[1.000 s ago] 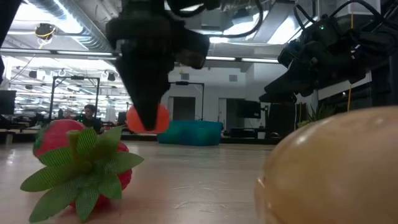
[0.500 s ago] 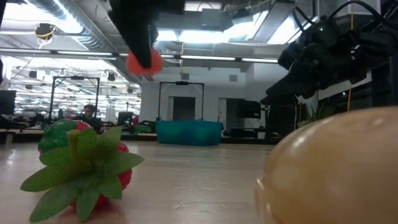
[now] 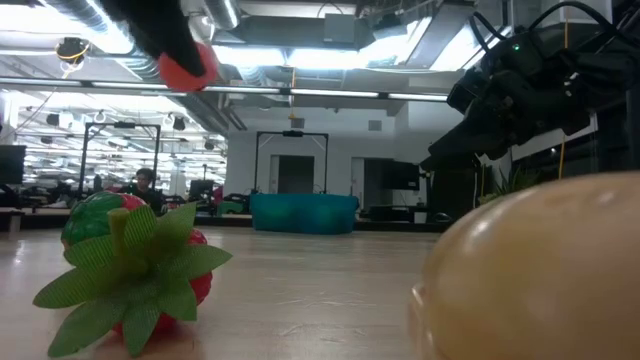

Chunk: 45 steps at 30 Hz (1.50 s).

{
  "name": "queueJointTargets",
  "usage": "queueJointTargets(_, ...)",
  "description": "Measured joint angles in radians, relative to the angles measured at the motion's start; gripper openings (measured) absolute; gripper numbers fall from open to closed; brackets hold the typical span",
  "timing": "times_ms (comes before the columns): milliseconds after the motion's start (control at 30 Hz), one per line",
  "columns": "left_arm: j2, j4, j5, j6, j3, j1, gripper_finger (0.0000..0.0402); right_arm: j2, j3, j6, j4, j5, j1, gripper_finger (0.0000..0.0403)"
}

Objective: Pick and placing Produce into tupperware
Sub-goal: Put the orange pumpkin into the blue bin

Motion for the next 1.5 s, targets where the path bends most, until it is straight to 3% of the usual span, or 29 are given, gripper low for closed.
queueJointTargets(267,-0.041,0.589,-0.036,0.158,-0.326,-0.01,0.0235,0.0,0.0,-0.001,0.01,0.001,0.046,0.021)
queueJointTargets(500,-0.048,0.824,0.035,0.316,-0.425,0.073,0.0235,0.0,0.0,-0.006,0.031,0.0,0.079,0.021)
queueJointTargets(800,-0.048,1.005,0.15,0.528,-0.425,0.198,0.0235,0.0,0.0,-0.007,0.067,0.0,0.079,0.021)
queueJointTargets(1000,-0.048,1.151,0.352,0.635,-0.425,0.284,0.0235,0.0,0.0,-0.009,0.069,0.0,0.079,0.021)
queueJointTargets(1500,-0.047,1.17,0.584,0.643,-0.425,0.426,0.0235,0.0,0.0,-0.022,0.068,0.0,0.079,0.021)
